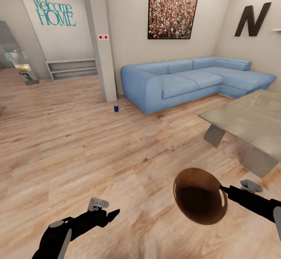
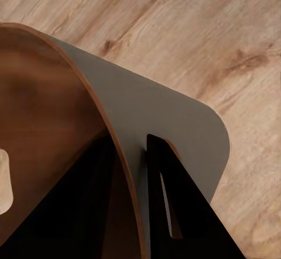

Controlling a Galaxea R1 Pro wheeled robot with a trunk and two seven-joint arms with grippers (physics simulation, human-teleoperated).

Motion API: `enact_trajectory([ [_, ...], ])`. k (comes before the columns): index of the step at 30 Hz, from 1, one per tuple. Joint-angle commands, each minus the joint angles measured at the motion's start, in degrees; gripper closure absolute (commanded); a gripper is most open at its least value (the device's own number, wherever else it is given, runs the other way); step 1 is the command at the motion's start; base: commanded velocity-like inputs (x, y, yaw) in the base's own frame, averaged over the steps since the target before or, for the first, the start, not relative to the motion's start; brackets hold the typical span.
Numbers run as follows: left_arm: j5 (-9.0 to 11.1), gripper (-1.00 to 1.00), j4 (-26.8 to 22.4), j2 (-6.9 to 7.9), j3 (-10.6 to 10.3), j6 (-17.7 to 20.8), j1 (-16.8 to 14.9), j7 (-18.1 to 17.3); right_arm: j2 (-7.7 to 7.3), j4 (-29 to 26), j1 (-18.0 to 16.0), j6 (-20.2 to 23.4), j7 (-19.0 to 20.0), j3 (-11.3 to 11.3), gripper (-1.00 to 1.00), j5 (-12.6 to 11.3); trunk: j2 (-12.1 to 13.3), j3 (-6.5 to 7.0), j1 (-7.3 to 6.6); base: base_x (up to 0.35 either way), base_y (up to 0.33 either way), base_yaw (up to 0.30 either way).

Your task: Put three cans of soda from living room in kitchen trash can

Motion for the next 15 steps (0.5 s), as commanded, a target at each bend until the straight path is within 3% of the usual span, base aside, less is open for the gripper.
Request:
enact_trajectory([
  [1,0.01,-1.0,0.0,0.0,0.0,0.0,0.0,-0.01,-0.01,-0.02,-0.02,0.33,0.08,0.02,1.0,-1.62,0.0,0.01,0.0,0.34,0.088,0.0],
  [15,0.1,-1.0,0.0,0.08,0.0,0.09,0.0,-0.64,0.06,0.0,-0.06,0.33,0.08,0.0,1.0,-1.55,0.0,0.01,0.0,0.34,0.088,0.0],
])
